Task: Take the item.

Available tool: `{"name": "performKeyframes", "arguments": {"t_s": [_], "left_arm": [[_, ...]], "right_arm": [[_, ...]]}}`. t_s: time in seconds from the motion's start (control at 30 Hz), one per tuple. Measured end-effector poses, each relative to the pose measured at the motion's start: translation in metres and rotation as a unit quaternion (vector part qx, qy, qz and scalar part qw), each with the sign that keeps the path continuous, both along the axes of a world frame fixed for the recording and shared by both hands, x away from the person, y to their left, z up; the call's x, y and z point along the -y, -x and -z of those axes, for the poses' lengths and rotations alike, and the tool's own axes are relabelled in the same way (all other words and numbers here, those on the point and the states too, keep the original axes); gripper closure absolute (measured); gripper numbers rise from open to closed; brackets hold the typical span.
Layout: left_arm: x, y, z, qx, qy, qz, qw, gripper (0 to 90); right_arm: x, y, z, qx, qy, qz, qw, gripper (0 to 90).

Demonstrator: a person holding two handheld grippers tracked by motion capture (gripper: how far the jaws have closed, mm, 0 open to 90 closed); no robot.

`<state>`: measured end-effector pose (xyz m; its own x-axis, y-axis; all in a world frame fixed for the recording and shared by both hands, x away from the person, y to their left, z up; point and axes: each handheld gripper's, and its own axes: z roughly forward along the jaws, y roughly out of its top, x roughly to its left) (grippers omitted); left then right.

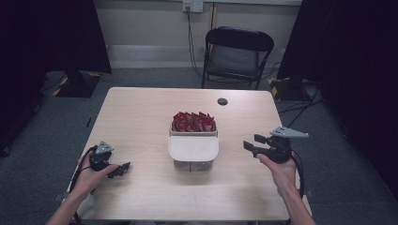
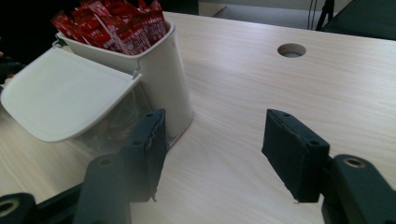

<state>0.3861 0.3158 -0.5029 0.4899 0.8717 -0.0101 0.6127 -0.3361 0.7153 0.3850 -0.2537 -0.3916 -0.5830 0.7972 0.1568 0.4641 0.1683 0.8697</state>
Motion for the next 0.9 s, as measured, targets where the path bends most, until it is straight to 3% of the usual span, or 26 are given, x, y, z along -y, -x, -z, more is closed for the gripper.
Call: {"name": "performKeyframes", "arguments": {"t_s": [0.2,0.6,0.9], "left_arm": [[0.0,0.0,0.0,0.001,0.004,-0.002,1.0,0.0],[0.0,0.0,0.0,0.0,0.0,0.0,1.0,0.0],[0.0,0.0,0.0,0.0,0.0,0.0,1.0,0.0]], "right_arm": [[-0.008,-0.005,-0.002,-0.002,-0.011,-0.013,0.9999,40.8],[-0.048,-0.026,-0.01,-0.003,-0.037,-0.063,0.9973,49.6],[-0.067,-0.038,-0.015,0.001,-0.037,-0.087,0.9955,53.2]]}}
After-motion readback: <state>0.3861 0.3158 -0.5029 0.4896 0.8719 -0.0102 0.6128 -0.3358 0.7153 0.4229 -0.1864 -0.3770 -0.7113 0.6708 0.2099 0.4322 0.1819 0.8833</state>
